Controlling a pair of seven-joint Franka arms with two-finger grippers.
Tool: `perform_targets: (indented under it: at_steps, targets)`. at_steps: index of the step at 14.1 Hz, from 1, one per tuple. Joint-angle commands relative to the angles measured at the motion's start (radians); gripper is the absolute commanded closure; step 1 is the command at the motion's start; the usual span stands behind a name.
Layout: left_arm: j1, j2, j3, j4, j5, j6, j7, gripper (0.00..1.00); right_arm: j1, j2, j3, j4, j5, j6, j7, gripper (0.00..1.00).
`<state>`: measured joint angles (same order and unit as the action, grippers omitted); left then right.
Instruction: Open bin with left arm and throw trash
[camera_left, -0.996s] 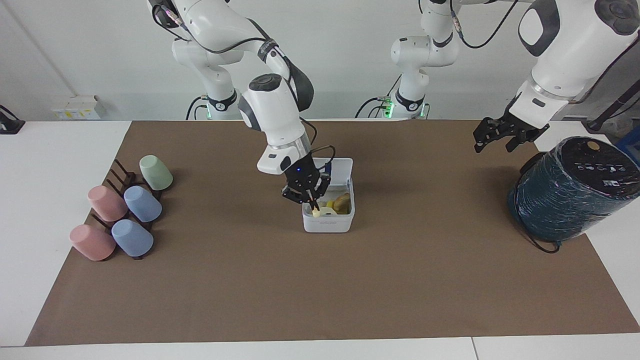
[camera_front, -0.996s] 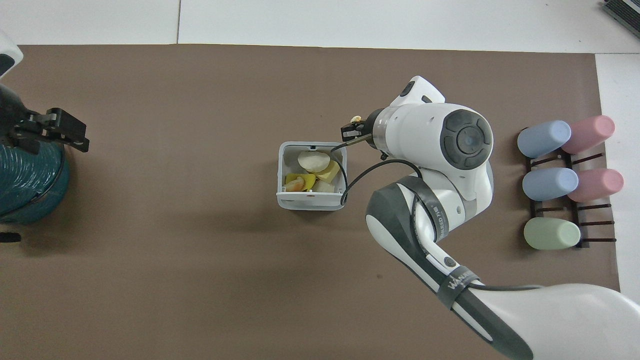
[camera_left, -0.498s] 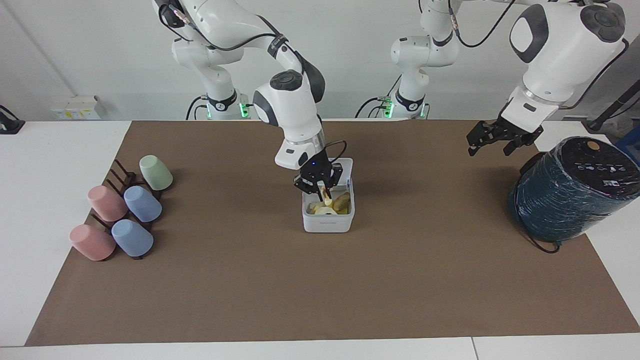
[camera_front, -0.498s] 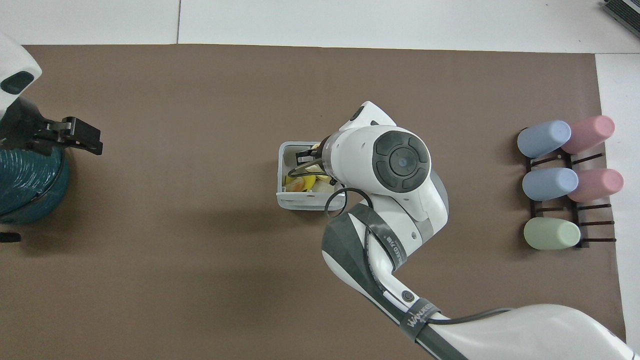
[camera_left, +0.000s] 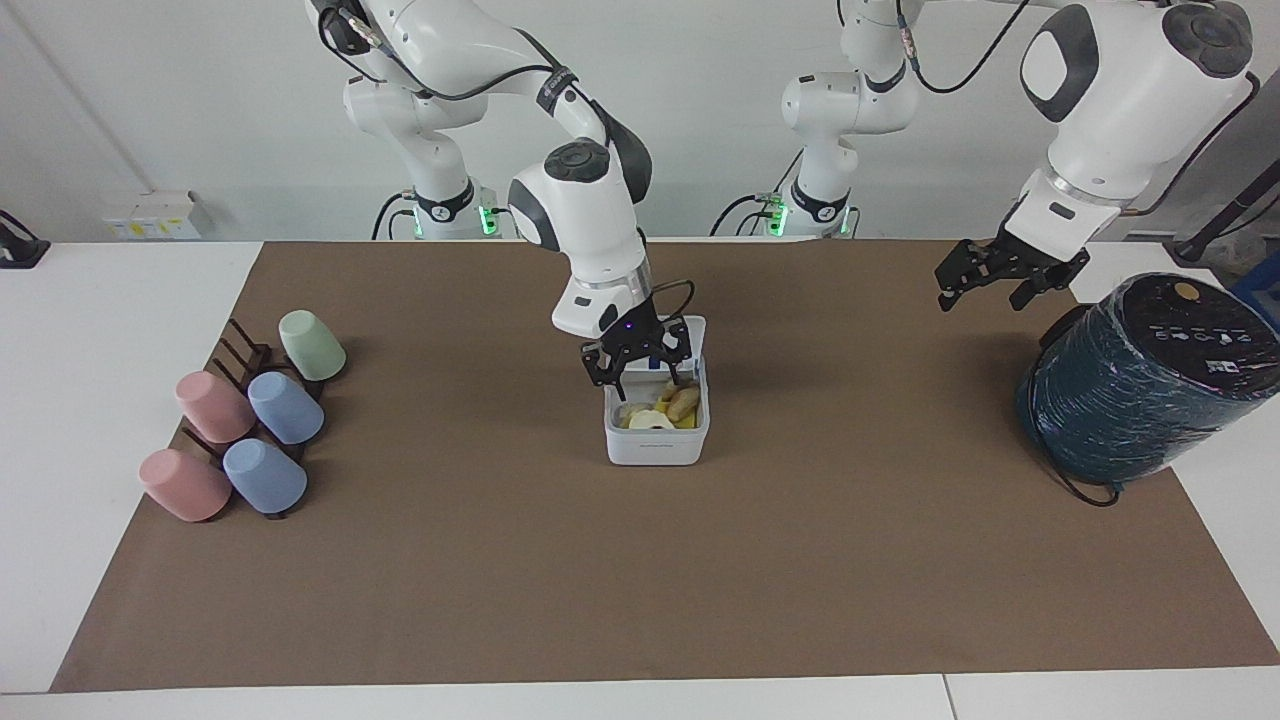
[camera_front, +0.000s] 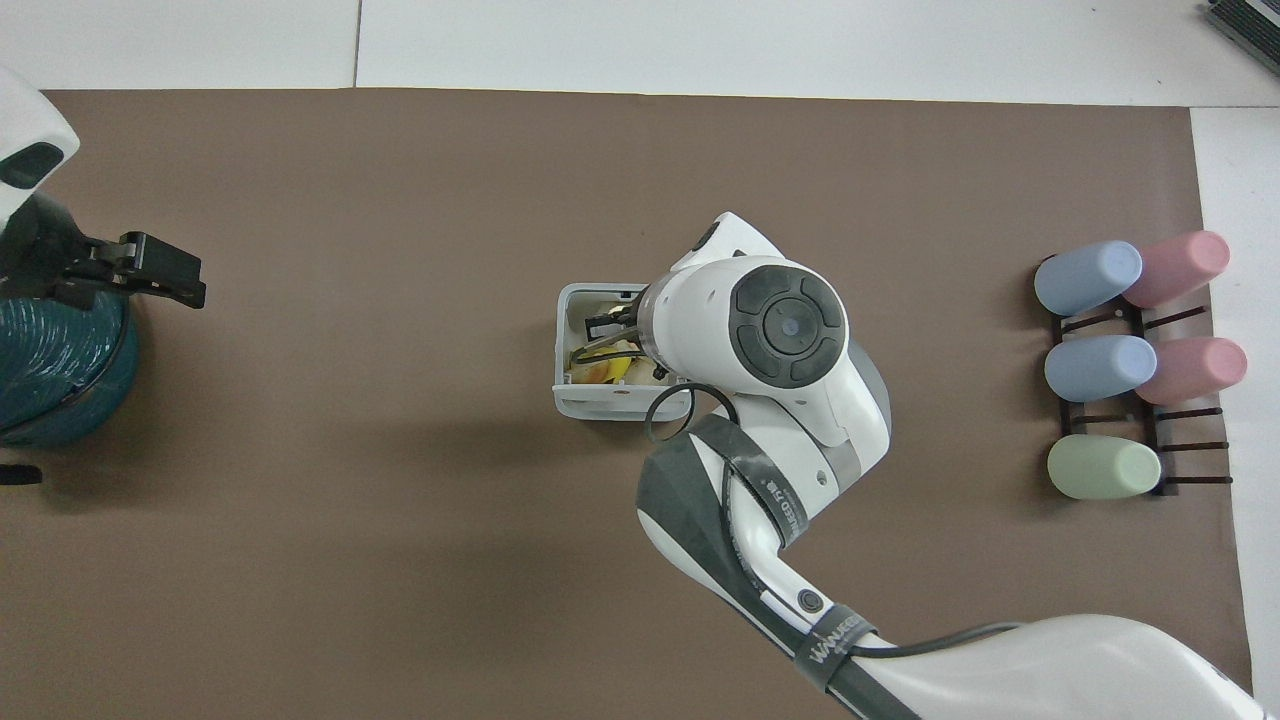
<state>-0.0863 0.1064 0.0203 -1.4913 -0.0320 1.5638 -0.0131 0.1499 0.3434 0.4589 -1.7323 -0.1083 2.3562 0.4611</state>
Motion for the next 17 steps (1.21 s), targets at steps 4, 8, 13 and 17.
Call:
perform_targets:
  at_steps: [4,8,13,17]
  targets:
    - [0.000,-0.031,0.003,-0.038,0.018,0.024,0.012,0.00,-0.120,-0.130,-0.002,-0.021,-0.014,-0.064,0.019,0.00]
    - [0.002,-0.031,0.003,-0.038,0.018,0.025,0.013,0.00,-0.228,-0.251,0.001,-0.021,-0.013,-0.207,0.001,0.00]
    - [0.000,-0.033,0.003,-0.040,0.018,0.024,0.015,0.00,-0.297,-0.314,-0.005,-0.013,-0.002,-0.316,-0.068,0.00]
    - [0.000,-0.033,0.003,-0.040,0.018,0.024,0.015,0.00,-0.342,-0.337,-0.049,0.002,0.002,-0.374,-0.108,0.00]
